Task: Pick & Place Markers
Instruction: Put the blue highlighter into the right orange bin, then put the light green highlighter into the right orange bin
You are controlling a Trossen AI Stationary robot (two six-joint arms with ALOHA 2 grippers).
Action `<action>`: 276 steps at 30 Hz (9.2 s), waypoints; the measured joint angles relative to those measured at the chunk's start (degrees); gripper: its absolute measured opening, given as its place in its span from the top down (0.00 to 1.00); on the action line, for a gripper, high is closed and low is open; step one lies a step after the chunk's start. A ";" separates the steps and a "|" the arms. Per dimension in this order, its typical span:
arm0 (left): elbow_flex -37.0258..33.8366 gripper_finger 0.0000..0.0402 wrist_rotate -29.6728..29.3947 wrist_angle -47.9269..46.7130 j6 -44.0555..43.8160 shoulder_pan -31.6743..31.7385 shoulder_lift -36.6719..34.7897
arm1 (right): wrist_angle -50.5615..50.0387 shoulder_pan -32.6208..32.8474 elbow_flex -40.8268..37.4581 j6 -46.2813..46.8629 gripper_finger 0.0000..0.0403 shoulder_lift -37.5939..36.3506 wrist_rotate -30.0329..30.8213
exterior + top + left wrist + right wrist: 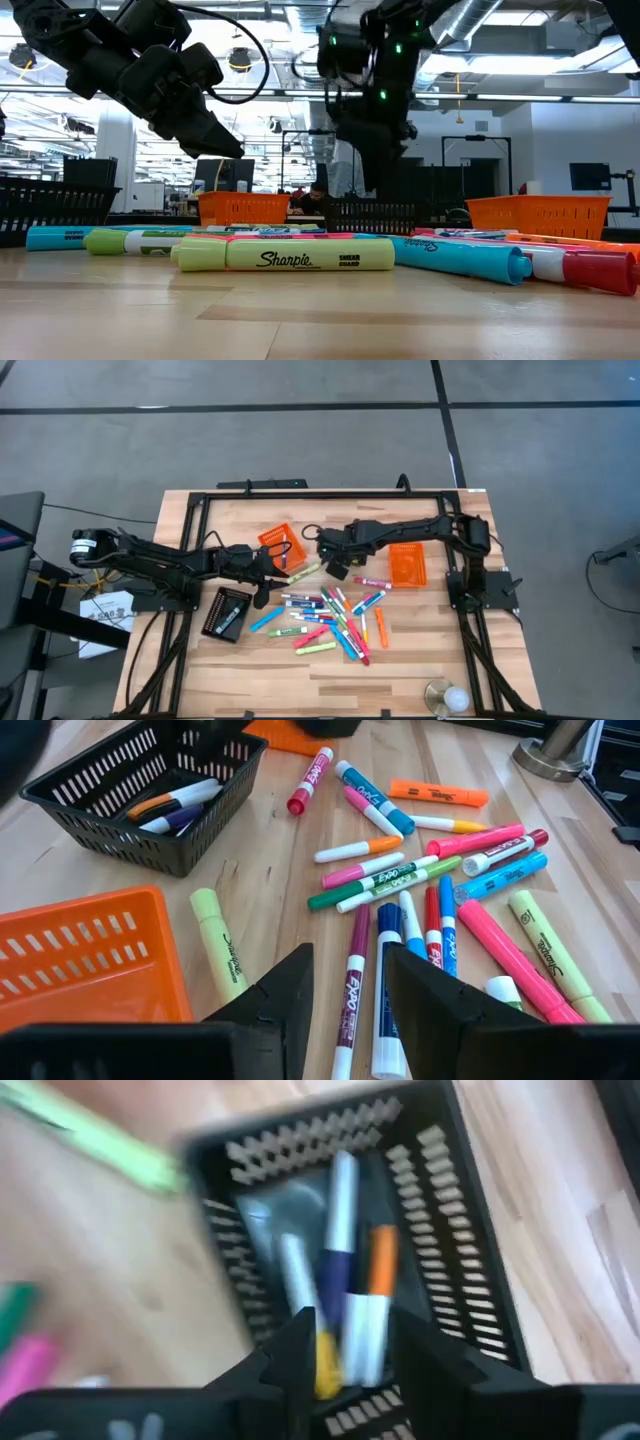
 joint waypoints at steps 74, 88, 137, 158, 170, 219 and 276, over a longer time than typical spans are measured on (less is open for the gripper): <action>8.04 0.83 -18.69 -25.74 -15.17 -18.49 -5.88 | 18.86 16.28 -9.71 8.78 0.69 -0.02 -0.99; 8.11 0.81 -17.59 -18.24 -10.01 -20.67 -2.33 | 50.39 19.48 -9.65 -13.47 0.69 -0.02 -1.23; 8.20 0.78 -17.89 -10.78 -5.85 -20.83 0.35 | 55.09 16.66 -9.52 -12.98 0.83 0.24 -14.43; 8.05 0.52 -23.57 -10.71 -4.40 -20.79 0.28 | 25.42 17.74 -3.87 -0.84 0.85 -1.73 -0.81; 4.33 0.55 -24.81 -10.33 -7.79 -20.81 0.28 | -16.84 24.22 -3.85 28.68 0.85 -14.73 23.87; 3.23 0.58 -25.31 -0.69 -10.70 -16.95 1.75 | 8.08 20.64 -21.25 25.46 0.52 -21.09 18.53; 2.39 0.83 -22.51 14.49 -7.36 -6.97 22.72 | 34.74 17.17 -22.85 -0.45 0.61 -13.73 4.65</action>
